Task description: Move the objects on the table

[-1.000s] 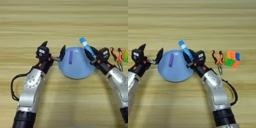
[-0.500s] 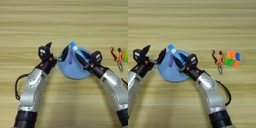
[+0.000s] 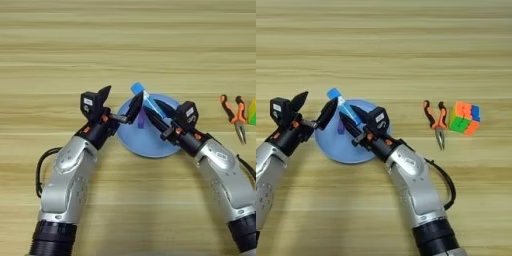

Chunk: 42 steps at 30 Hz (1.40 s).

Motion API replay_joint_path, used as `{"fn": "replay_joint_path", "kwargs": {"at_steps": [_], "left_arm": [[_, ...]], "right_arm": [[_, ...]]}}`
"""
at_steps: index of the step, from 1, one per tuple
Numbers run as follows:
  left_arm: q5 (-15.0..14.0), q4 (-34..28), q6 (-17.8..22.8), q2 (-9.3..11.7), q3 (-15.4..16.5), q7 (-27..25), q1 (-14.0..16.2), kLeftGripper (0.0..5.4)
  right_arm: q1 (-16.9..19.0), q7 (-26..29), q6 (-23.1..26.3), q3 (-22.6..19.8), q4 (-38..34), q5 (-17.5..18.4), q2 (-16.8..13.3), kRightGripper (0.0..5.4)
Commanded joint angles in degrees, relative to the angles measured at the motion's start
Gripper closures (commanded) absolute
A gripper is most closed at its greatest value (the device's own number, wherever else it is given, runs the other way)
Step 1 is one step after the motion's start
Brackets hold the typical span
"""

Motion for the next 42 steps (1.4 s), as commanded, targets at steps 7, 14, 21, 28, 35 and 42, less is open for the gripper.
{"fn": "replay_joint_path", "kwargs": {"at_steps": [7, 14, 21, 28, 35, 42], "left_arm": [[-2.2, 0.6, 2.5, -0.5, 0.3, -1.2, -1.3, 0.0], [-3.4, 0.0, 3.5, -0.5, 0.5, -1.1, -1.1, 0.0], [-3.9, -0.2, 3.7, -0.4, 0.4, -0.8, -1.0, 0.0], [-8.6, -1.0, 6.2, -1.0, 1.6, -2.1, -1.1, 0.0], [-9.0, -0.7, 7.1, -0.8, 2.6, -1.5, -1.4, 0.0], [-9.2, -0.5, 6.9, -1.0, 3.2, -1.4, -1.4, 0.23]], "right_arm": [[-1.9, 1.5, -1.8, 2.9, -2.3, -0.6, 0.8, 3.97], [-1.2, 2.5, -2.8, 4.6, -2.4, -0.9, 0.6, 3.97], [-0.4, 3.6, -4.1, 5.5, -1.1, -1.3, 0.4, 3.97], [-0.5, 4.0, -4.6, 5.6, -0.7, -1.2, 0.4, 3.97], [-0.4, 3.9, -4.5, 5.7, -1.2, -1.0, 0.5, 3.97], [-0.5, 3.8, -4.4, 5.2, -1.5, -0.9, 0.3, 3.97]]}}
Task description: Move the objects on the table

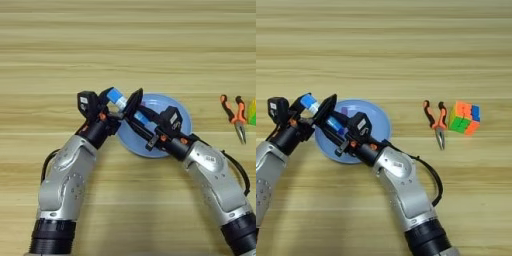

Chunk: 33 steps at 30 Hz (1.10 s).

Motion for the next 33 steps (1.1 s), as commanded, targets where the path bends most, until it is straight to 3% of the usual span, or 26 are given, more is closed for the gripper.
{"fn": "replay_joint_path", "kwargs": {"at_steps": [1, 14, 22, 27, 33], "left_arm": [[-0.5, -0.1, 0.8, -0.2, 0.7, 0.4, -0.7, 0.31], [-1.9, -0.4, 1.1, -0.7, 1.2, 0.0, -0.7, 1.39], [-9.3, -2.8, 6.0, -1.2, 2.4, -1.1, -0.4, 2.26], [-11.9, -2.6, 7.9, -1.4, 3.3, -1.1, -0.5, 2.77], [-12.6, -2.4, 8.8, -1.4, 3.7, -0.7, -0.7, 3.28]], "right_arm": [[-0.3, 0.0, -0.5, -0.5, -0.8, 0.3, -0.1, 3.97], [-0.6, 0.1, -0.6, -1.2, 0.1, 0.3, -0.1, 3.97], [-0.8, -0.2, -1.1, -1.2, 0.5, -0.2, 0.1, 3.97], [-0.9, -0.3, -1.1, -1.2, 0.5, -0.3, 0.1, 3.97], [-1.2, -0.6, -1.0, -1.0, 0.1, -0.2, 0.3, 3.97]]}}
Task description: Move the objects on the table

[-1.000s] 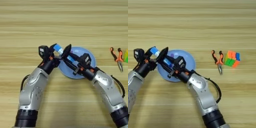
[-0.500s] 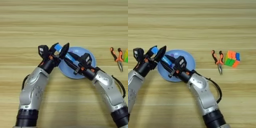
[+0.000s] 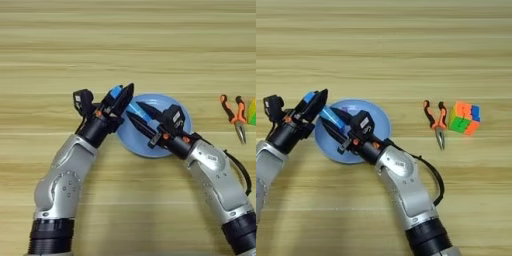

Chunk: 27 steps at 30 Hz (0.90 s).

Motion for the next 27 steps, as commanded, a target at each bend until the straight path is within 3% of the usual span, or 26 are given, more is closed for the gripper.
{"fn": "replay_joint_path", "kwargs": {"at_steps": [1, 13, 23, 24, 27], "left_arm": [[-0.6, -0.3, 1.1, 0.1, 0.4, 0.3, -0.4, 3.33], [-0.8, -0.2, 1.1, 0.4, 0.5, 0.6, -0.5, 4.01], [-0.7, 0.1, 0.9, 0.7, 0.9, 0.7, -0.7, 4.05], [-0.6, 0.3, 0.8, 0.7, 0.9, 0.7, -0.7, 4.05], [-0.6, 0.5, 0.8, 0.7, 1.1, 0.8, -0.8, 4.05]], "right_arm": [[-1.0, 0.0, -0.3, 0.1, -0.4, -0.1, 0.3, 3.97], [-1.1, -0.1, -0.2, 0.3, -0.5, -0.3, 0.4, 3.97], [-1.3, -0.2, -0.3, 0.3, -0.2, -0.5, 0.5, 3.97], [-1.3, -0.3, -0.4, 0.4, -0.2, -0.7, 0.5, 3.61], [-1.2, -0.5, -0.3, 0.4, -0.3, -0.7, 0.6, 3.38]]}}
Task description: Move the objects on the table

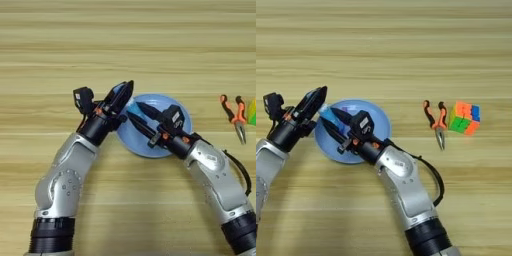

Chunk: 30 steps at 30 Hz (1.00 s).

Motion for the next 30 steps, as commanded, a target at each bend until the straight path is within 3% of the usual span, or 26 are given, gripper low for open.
{"fn": "replay_joint_path", "kwargs": {"at_steps": [1, 17, 20, 24, 30], "left_arm": [[0.7, 0.5, 0.7, 0.7, 0.6, 0.7, -0.3, 4.05], [1.8, 1.7, 0.2, 1.1, 1.0, 0.9, -0.6, 4.05], [3.5, 1.8, -0.8, 1.3, 0.8, 1.4, -0.6, 4.05], [8.6, 2.4, -3.0, 2.1, 0.0, 3.0, -0.5, 4.05], [9.4, 2.3, -2.8, 3.2, 1.8, 2.8, 0.0, 4.05]], "right_arm": [[-1.0, -0.3, -0.3, 0.1, -0.5, -0.2, 0.4, 3.24], [0.5, -0.4, 1.0, -2.4, -5.9, 2.1, -1.6, 1.58], [0.6, -0.9, 1.4, -3.9, -7.1, 2.8, -2.3, 1.27], [0.7, -1.7, 1.9, -4.9, -8.0, 3.4, -2.6, 0.91], [0.5, -2.3, 2.2, -5.9, -8.0, 3.8, -2.9, 0.1]]}}
